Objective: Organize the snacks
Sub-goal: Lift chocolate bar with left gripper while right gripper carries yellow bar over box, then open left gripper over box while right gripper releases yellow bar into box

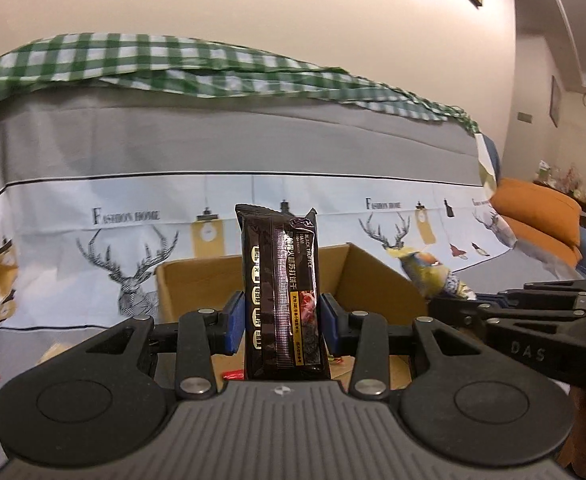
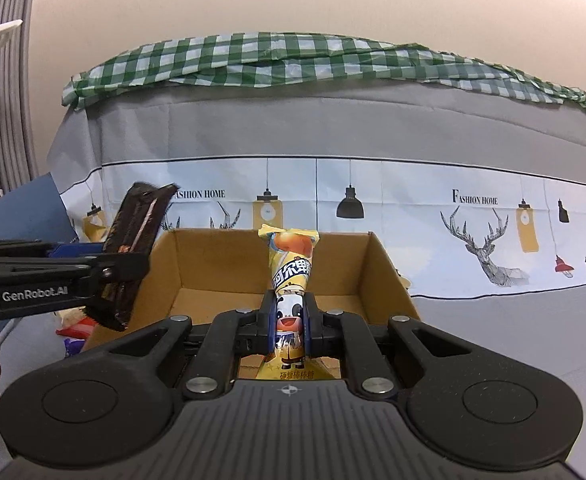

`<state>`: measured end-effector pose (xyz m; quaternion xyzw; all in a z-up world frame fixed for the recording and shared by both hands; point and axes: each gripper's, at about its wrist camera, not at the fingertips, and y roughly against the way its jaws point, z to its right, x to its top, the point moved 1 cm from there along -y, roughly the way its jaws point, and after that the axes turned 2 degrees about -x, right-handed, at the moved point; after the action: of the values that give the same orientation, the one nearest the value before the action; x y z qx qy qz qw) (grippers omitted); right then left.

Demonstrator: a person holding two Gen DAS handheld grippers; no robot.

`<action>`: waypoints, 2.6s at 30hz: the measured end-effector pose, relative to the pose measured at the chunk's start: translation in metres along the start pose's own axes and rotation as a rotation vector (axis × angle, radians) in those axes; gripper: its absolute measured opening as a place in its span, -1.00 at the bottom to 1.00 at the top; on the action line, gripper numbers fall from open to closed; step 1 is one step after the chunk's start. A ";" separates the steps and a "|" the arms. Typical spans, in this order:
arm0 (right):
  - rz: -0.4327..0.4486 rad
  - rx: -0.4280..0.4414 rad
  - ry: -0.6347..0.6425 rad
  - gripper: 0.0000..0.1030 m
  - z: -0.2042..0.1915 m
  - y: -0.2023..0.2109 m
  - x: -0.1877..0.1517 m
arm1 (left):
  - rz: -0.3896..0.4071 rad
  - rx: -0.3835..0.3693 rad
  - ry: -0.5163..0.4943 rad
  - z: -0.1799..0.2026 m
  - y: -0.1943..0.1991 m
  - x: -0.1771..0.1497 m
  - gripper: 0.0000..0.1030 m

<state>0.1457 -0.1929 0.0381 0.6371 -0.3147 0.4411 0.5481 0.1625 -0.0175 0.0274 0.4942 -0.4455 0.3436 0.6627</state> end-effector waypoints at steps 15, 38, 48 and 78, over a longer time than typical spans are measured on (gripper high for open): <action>-0.024 -0.031 0.036 -0.76 -0.013 -0.011 0.000 | -0.003 -0.028 0.052 -0.001 -0.018 0.006 -0.17; -0.009 -0.065 0.029 -0.76 -0.026 -0.017 0.000 | 0.031 -0.044 0.100 -0.010 -0.008 0.014 -0.17; -0.007 -0.065 0.030 -0.76 -0.026 -0.019 0.000 | 0.046 -0.040 0.119 -0.013 -0.005 0.017 -0.17; 0.016 -0.079 -0.106 -0.31 -0.038 -0.006 -0.003 | -0.027 0.102 0.135 -0.069 0.069 -0.008 0.25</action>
<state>0.1412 -0.1548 0.0332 0.6348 -0.3655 0.3984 0.5521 0.1149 0.0678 0.0359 0.5091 -0.3750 0.3897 0.6696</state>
